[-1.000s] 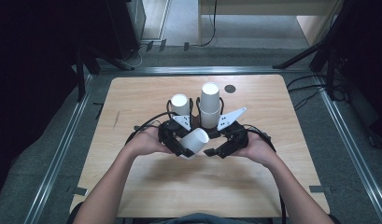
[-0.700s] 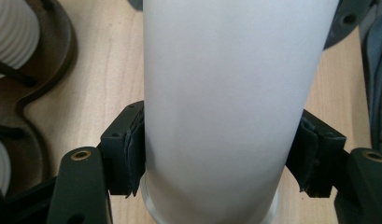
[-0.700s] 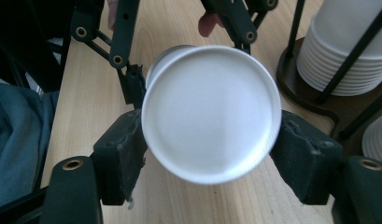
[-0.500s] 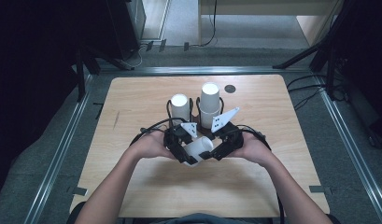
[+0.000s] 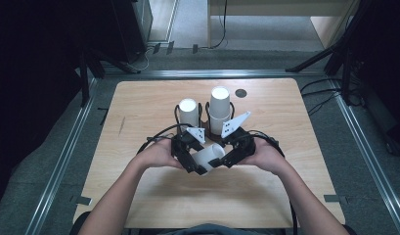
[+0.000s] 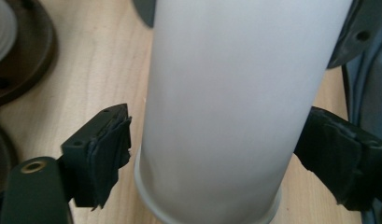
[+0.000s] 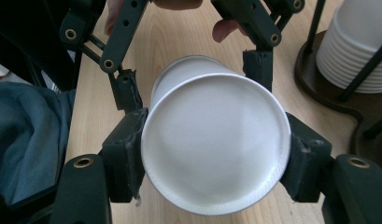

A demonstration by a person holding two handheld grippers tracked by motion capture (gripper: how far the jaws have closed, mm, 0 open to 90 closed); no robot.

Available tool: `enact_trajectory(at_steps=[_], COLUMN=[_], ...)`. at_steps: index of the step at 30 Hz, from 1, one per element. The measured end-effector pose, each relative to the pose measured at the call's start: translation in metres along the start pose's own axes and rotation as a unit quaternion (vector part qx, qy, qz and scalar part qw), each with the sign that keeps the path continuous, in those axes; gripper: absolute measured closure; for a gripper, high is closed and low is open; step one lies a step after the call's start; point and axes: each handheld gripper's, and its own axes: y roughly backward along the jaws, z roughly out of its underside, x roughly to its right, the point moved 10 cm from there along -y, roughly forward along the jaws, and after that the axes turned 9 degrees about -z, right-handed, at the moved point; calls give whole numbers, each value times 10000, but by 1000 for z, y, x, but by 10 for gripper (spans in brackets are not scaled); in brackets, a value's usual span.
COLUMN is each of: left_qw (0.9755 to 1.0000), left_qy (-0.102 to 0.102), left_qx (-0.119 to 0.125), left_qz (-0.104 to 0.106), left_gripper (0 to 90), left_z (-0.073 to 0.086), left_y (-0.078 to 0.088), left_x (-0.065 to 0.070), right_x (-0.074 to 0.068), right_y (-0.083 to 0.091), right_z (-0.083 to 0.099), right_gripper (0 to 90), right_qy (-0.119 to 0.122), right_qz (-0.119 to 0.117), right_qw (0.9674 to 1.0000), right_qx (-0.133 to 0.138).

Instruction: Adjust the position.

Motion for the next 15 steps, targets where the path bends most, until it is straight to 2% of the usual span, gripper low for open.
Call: enact_trajectory(at_steps=[2,4,5,7,10,11,15], left_qw=[9996,9993,9988,9986,9968,9968,9938], left_qy=[140,163,178,233,377,377,493], left_qx=[167,240,300,320,604,604,883], left_qz=[-167,-225,-333,-354,-362,-362,-460], left_gripper=[96,77,77,77,77,77,78], left_z=[-1,-1,-1,0,-2,-2,-5], left_y=[2,3,5,7,13,13,18], left_x=[-4,-5,-8,-10,-12,-12,-14], right_x=[2,2,3,4,4,4,6], right_y=[3,4,5,7,12,12,16], right_z=[1,1,1,1,-4,-4,-5], right_gripper=[340,340,340,339,338,338,338], right_qy=[3,-5,-30,-19,-11,-11,-23], right_qz=[42,53,75,106,137,137,221], right_qw=[10000,10000,10000,9999,9996,9996,9991], right_qx=[6,22,31,81,250,250,360])
